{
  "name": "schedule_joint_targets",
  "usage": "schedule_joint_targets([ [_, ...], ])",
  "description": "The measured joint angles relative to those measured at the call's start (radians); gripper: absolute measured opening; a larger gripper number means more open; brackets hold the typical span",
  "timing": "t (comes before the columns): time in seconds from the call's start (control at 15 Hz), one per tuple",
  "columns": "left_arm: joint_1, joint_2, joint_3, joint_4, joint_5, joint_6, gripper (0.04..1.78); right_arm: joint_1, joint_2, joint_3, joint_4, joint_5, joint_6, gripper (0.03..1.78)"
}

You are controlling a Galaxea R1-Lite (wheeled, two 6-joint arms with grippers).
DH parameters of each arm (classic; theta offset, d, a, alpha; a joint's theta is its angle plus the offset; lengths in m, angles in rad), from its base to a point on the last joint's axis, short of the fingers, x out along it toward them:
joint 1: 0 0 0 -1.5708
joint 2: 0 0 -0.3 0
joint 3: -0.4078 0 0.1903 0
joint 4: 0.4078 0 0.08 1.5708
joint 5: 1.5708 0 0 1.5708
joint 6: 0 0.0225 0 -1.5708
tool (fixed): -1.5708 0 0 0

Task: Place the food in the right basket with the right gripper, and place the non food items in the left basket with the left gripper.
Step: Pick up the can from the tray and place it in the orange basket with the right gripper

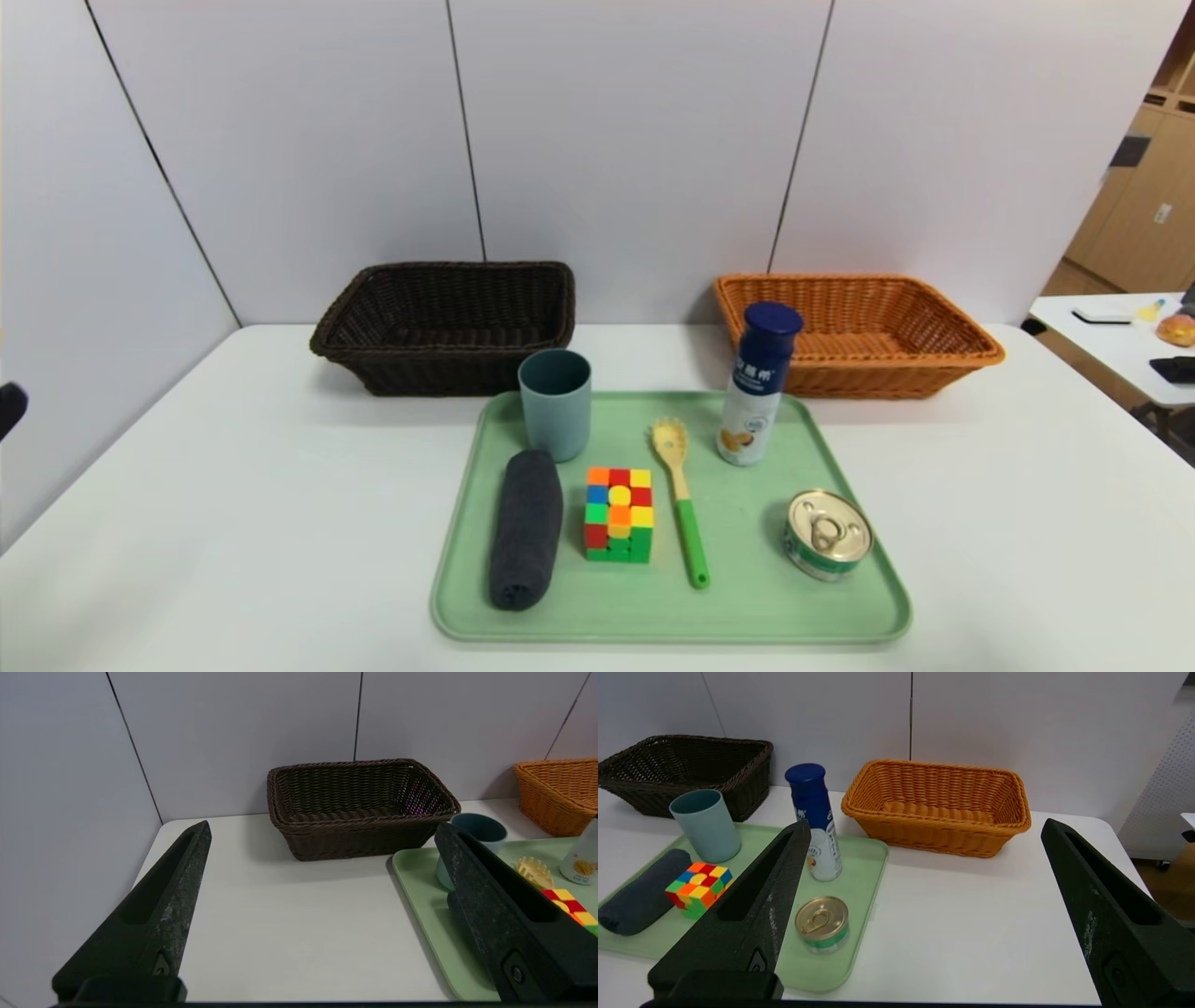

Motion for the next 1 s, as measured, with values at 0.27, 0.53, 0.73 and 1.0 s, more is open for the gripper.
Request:
schedule_joint_targets([
  [0.27, -0.001, 0.250, -0.106, -0.085, -0.008, 0.001, 1.69, 0.000, 0.290, -0.135, -0.128, 0.007, 0.004, 1.71],
  [0.53, -0.001, 0.482, -0.212, -0.137, -0.014, 0.005, 1.69, 0.000, 0.528, -0.246, -0.155, 0.005, 0.011, 1.71],
  [0.73, -0.009, 0.575, -0.233, -0.145, -0.029, 0.007, 1.69, 0.000, 0.667, -0.316, -0.142, 0.006, 0.043, 1.71],
  [1.0, -0.010, 0.617, -0.236, -0.144, -0.031, 0.039, 1.69, 0.018, 0.799, -0.470, 0.016, 0.005, 0.055, 1.71],
])
